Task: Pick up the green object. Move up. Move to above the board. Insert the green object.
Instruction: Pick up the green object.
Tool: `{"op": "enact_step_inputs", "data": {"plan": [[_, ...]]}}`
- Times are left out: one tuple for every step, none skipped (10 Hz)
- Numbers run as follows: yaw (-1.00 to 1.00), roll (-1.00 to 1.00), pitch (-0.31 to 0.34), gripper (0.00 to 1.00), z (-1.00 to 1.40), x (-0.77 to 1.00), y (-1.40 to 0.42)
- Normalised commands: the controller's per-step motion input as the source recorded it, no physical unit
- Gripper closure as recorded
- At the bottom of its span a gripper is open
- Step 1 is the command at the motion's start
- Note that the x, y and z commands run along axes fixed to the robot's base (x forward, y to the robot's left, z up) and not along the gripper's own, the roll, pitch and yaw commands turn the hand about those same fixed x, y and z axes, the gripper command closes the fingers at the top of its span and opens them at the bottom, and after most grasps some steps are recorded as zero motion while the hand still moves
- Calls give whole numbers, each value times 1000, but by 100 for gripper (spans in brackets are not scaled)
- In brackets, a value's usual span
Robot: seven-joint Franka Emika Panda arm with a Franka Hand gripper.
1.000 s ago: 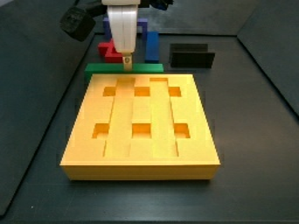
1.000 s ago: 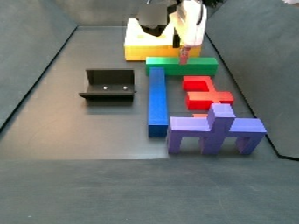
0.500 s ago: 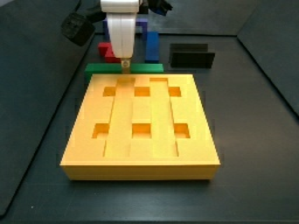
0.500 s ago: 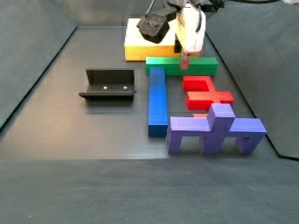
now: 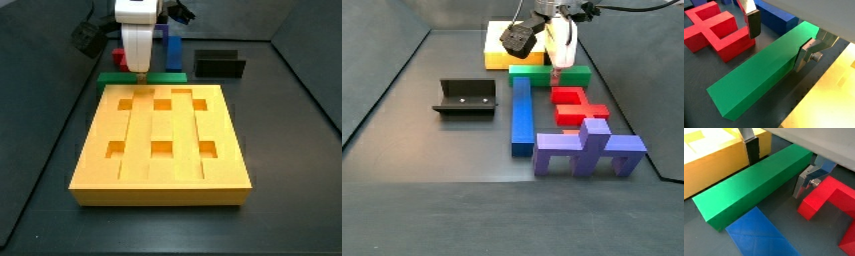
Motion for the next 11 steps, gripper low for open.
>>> {"op": "enact_step_inputs", "data": {"plan": [[0,0,0,0,-31,-11,0],[0,0,0,0,-6,0,-51],[0,0,0,0,-31,0,-20],[0,0,0,0,-83,-54,0],[0,0,-4,0,-69,-63,0],[0,0,0,0,0,-69,0],[0,0,0,0,0,0,0],[0,0,0,100,0,0,0],[0,0,0,100,0,0,0],[0,0,0,100,0,0,0],[0,0,0,100,0,0,0]]}}
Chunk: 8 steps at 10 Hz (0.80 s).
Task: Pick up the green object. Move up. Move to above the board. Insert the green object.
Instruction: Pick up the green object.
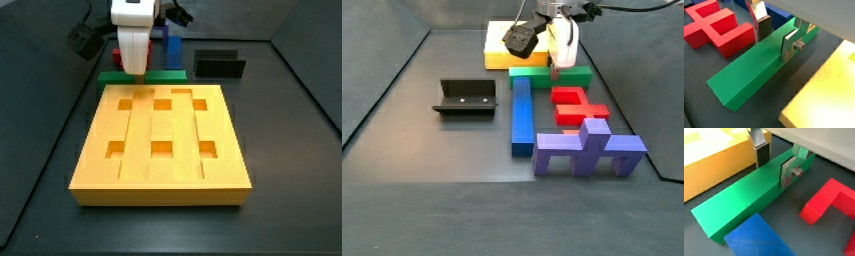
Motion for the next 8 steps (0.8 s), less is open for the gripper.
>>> {"op": "enact_step_inputs", "data": {"plan": [[0,0,0,100,0,0,0],[0,0,0,100,0,0,0],[0,0,0,100,0,0,0],[0,0,0,100,0,0,0],[0,0,0,100,0,0,0],[0,0,0,100,0,0,0],[0,0,0,100,0,0,0],[0,0,0,100,0,0,0]]}}
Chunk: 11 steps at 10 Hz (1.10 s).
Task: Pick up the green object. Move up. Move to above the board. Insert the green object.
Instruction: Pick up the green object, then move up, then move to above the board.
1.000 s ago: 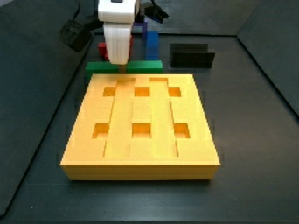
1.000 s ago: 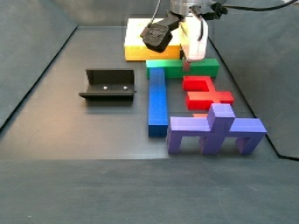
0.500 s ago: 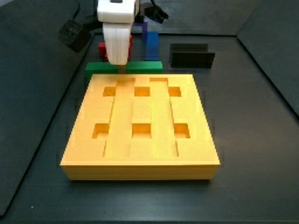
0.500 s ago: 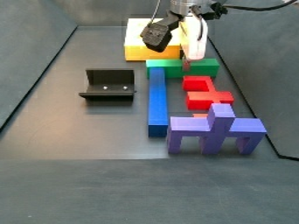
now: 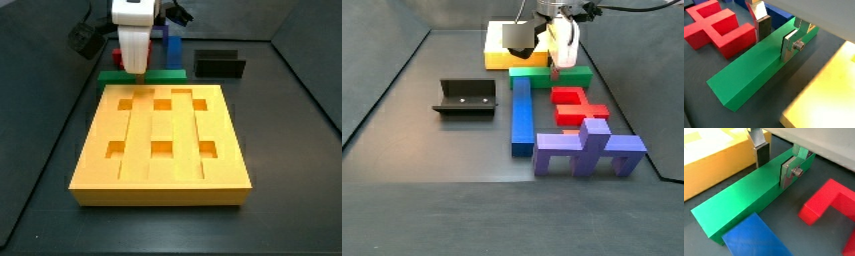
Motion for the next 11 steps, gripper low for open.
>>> {"op": "enact_step_inputs", "data": {"plan": [[0,0,0,100,0,0,0],[0,0,0,100,0,0,0],[0,0,0,100,0,0,0],[0,0,0,100,0,0,0],[0,0,0,100,833,0,0],[26,-13,13,100,767,10,21],[30,-38,25,100,613,-9,10],[17,-96,11,100,229,11,7],[0,0,0,100,1400,0,0],[-2,-1,26,100,1400,-20,-2],[-8,-48,42,100,1400,-48,-9]]}}
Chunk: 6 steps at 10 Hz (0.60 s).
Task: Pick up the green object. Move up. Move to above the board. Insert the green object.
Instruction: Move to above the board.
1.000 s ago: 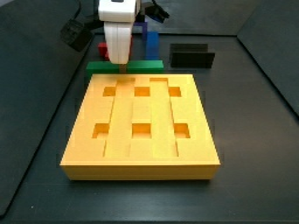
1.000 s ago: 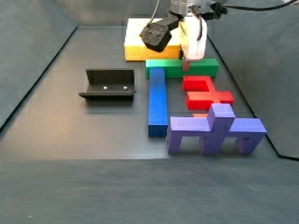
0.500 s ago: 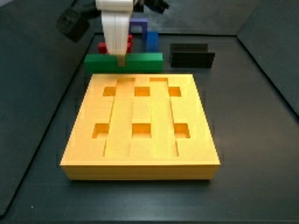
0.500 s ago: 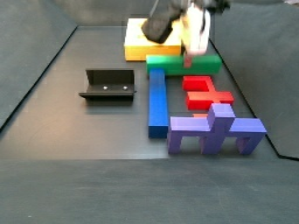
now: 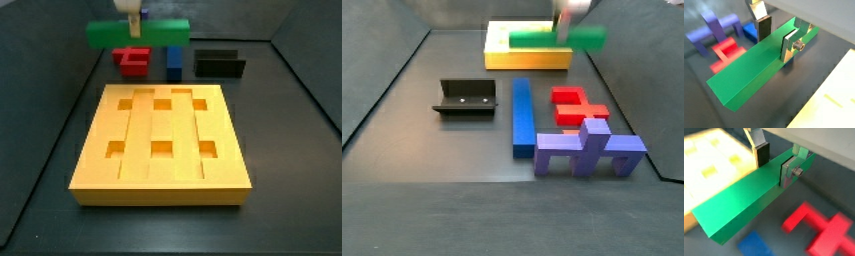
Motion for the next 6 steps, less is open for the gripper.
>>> {"op": "enact_step_inputs", "data": {"plan": [[-13,-93,22,100,1400,-27,7],[-12,-93,52,100,1400,8,3],[-12,-76,82,100,1400,-1,-2],[-5,-77,66,100,1400,-24,7],[-8,-75,54,100,708,3,8],[-11,-75,61,100,194,36,8]]}}
